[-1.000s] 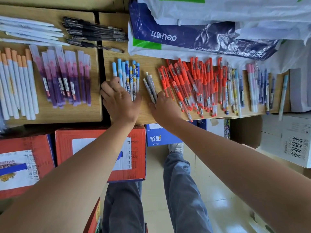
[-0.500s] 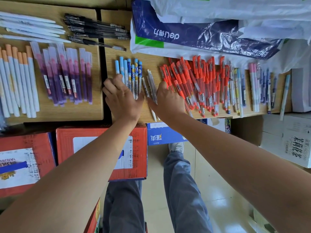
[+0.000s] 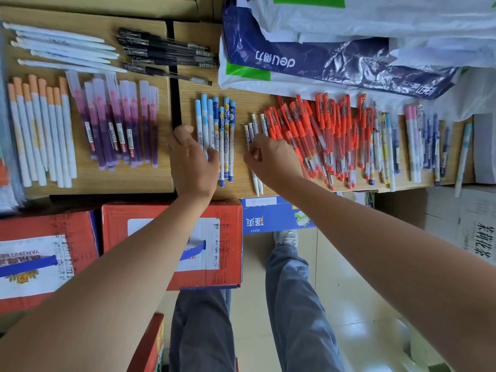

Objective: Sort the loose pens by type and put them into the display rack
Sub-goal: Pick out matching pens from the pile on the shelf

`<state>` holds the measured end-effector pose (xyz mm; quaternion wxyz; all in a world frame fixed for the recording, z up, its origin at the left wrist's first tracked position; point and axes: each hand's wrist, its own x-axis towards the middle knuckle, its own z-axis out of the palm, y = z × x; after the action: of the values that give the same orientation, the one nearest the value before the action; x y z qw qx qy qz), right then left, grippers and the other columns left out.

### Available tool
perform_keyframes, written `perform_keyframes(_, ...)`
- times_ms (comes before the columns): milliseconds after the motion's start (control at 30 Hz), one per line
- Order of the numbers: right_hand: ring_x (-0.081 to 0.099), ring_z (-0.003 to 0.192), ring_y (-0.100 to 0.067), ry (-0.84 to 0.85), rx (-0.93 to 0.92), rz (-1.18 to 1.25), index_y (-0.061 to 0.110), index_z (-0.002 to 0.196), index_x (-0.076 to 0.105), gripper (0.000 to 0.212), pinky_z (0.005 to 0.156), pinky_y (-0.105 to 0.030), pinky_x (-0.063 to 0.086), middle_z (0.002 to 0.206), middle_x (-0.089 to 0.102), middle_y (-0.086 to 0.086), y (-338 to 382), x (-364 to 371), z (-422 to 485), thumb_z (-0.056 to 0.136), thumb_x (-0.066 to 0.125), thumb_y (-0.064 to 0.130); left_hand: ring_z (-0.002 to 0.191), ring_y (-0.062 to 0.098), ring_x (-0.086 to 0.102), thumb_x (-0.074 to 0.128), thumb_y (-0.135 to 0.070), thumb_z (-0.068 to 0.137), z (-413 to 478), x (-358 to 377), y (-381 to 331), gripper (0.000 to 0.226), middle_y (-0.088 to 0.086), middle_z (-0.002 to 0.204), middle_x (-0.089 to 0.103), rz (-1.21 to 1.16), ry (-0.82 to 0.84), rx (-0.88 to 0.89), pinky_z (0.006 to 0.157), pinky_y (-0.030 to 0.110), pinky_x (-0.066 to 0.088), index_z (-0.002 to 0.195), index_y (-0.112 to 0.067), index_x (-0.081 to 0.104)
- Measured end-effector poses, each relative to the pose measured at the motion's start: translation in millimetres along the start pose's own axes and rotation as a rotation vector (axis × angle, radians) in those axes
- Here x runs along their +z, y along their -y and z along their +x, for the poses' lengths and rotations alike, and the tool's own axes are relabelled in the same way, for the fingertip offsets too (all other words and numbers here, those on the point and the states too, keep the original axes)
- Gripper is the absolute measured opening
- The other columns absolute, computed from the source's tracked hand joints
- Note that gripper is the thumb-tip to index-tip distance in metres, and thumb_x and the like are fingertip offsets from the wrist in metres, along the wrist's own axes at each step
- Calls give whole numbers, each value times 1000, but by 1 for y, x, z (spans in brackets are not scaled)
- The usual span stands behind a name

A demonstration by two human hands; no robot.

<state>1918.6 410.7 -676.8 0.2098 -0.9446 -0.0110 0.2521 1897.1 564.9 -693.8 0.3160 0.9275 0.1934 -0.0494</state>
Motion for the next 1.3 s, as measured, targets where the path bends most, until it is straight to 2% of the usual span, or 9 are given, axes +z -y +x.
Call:
perform_keyframes(167,58,67,-22,-42,-44,52,14,90,56,22,55,-27,42,77,65,-2,22,9,10,91,57,35,104,30,53,68,-21,81,4,-4,2,45,15,118,49,3,46,-16,79,31,43,116,-2,47)
perform_keyframes(367,62,73,-24,-43,-17,36,13,91,55,30,58,-32,48,81,66,-4,35,21,16,89,61,43,93,26,53,73,-33,78,7,-11,5,51,12,113,51,19,70,-48,68,23,31,111,-3,47)
perform_keyframes(533,60,74,-22,-25,21,32,15,88,53,35,57,-31,46,83,66,-1,40,19,21,82,66,47,90,23,52,74,-35,77,9,-14,7,52,11,111,51,20,84,-63,66,25,30,109,-4,46)
perform_keyframes(700,57,72,-21,16,24,62,20,79,48,26,54,-25,36,75,58,1,39,13,23,82,68,36,90,22,48,78,-34,73,13,-19,9,57,12,111,49,37,158,-8,68,27,35,110,-5,46)
perform_keyframes(833,59,75,-21,44,47,119,19,78,53,17,57,-31,47,77,61,0,39,13,27,78,69,25,81,21,49,74,-21,74,8,-21,13,47,8,105,48,45,172,40,67,26,36,108,-3,46)
perform_keyframes(933,56,70,-19,57,14,82,20,78,52,15,52,-27,43,73,57,3,42,13,29,78,66,20,77,16,46,71,-21,78,5,-23,18,43,11,103,55,50,150,17,64,21,31,109,-2,47)
perform_keyframes(1067,59,69,-19,62,-53,130,17,93,58,14,57,-33,52,75,60,2,41,14,28,80,65,15,70,12,45,70,-24,83,5,-26,21,38,7,93,59,35,114,-19,60,15,28,108,-3,50)
perform_keyframes(1200,53,59,-17,40,-120,142,16,101,55,29,50,-28,43,62,52,5,39,17,20,82,71,32,71,14,45,73,-27,82,6,-25,20,42,0,89,51,6,114,-34,62,18,28,108,-3,51)
perform_keyframes(1300,55,63,-19,48,-96,83,16,105,54,26,50,-26,38,66,53,6,38,17,21,83,68,21,71,14,46,74,-31,81,5,-24,21,45,1,91,52,4,113,-22,63,19,29,108,-4,50)
